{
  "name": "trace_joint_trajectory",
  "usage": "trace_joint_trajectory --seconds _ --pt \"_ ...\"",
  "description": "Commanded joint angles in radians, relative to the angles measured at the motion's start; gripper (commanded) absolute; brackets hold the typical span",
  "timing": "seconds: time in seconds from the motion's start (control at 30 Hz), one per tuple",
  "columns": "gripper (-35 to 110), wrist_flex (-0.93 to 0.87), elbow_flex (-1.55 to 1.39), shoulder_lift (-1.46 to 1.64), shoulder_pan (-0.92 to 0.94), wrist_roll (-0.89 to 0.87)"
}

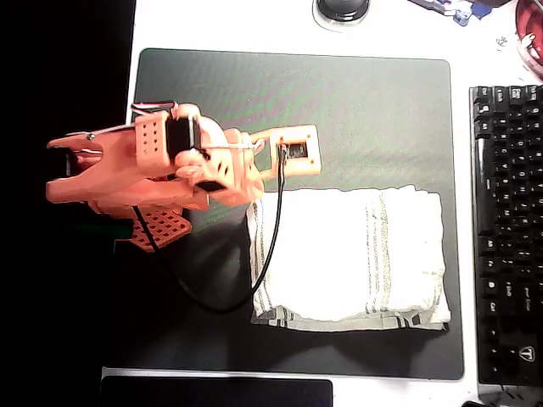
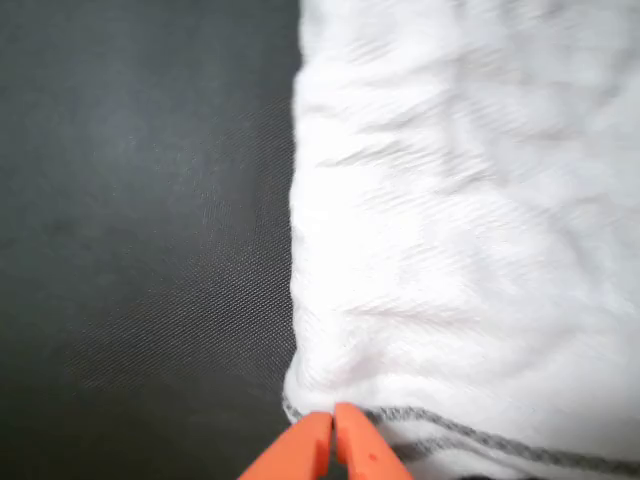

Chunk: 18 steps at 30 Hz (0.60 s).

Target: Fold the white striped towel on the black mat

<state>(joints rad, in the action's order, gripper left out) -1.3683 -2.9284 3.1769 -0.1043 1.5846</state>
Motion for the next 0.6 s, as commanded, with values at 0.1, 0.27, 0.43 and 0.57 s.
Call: trace_joint_trajectory --seconds 0.1,0.27,0.43,0.57 --pt "0 0.077 -0.133 0.156 0.017 0.003" --pt "0 0.095 -0.201 0.179 0.052 0.037" --pt "0 0.074 -0.229 0.183 0.061 0.032" --pt "0 0.034 -0.230 0.183 0.063 0.037"
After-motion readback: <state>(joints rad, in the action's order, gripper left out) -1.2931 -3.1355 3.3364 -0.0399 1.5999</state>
